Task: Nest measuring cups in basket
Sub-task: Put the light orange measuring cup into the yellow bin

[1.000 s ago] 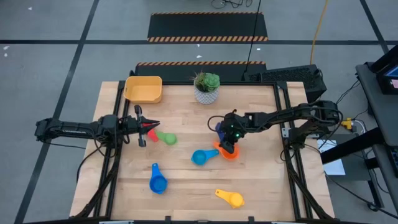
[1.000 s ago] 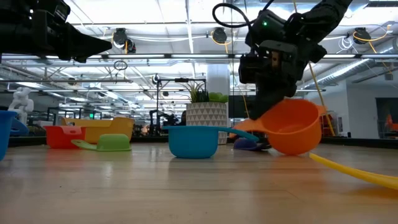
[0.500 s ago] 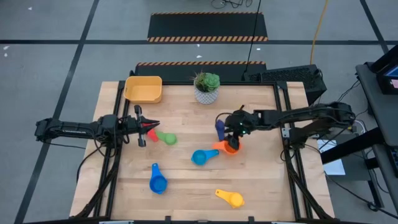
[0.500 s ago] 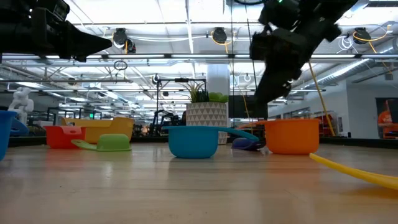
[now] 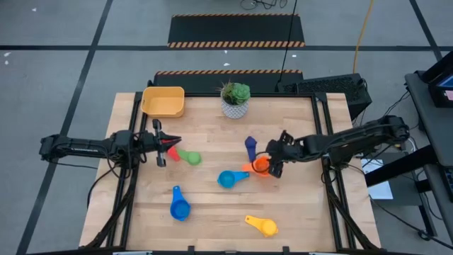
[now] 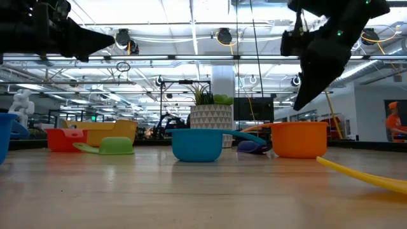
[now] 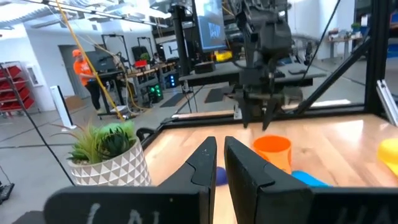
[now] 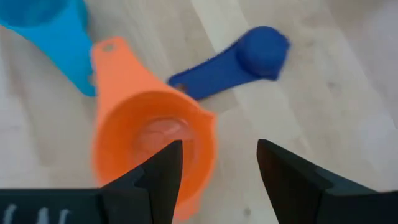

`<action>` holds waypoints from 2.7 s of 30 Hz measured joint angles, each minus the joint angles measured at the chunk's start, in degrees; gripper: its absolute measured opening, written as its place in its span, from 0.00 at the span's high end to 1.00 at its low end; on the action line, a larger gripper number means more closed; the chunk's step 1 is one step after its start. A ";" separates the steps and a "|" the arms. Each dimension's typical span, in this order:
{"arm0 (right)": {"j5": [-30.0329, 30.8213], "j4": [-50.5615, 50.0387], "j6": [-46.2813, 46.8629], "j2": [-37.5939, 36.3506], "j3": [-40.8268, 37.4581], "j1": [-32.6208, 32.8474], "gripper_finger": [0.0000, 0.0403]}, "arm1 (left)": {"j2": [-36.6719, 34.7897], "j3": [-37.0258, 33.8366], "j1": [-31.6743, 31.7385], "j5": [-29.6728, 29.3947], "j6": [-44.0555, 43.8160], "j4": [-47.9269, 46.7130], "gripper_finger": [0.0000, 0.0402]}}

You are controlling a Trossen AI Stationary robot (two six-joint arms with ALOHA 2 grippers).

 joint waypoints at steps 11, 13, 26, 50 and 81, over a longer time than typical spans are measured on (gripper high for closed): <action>-2.79 3.49 -6.21 7.58 -0.01 -3.56 0.54 | 1.48 0.00 0.00 0.00 -0.63 0.47 0.91; -4.48 3.59 -6.19 8.49 -0.29 -4.29 0.56 | 1.64 0.00 0.00 0.00 -0.64 0.66 0.91; -6.24 6.32 -0.45 9.29 -1.51 -4.89 0.97 | 1.62 0.00 0.00 0.07 -1.02 5.00 0.91; 9.28 30.36 -12.74 11.40 8.92 -9.18 1.00 | 12.38 17.70 4.86 -3.42 -12.21 -14.00 0.91; -16.54 45.36 -13.19 24.95 14.91 -18.03 1.00 | 21.56 24.91 2.82 2.82 -7.09 -13.62 0.29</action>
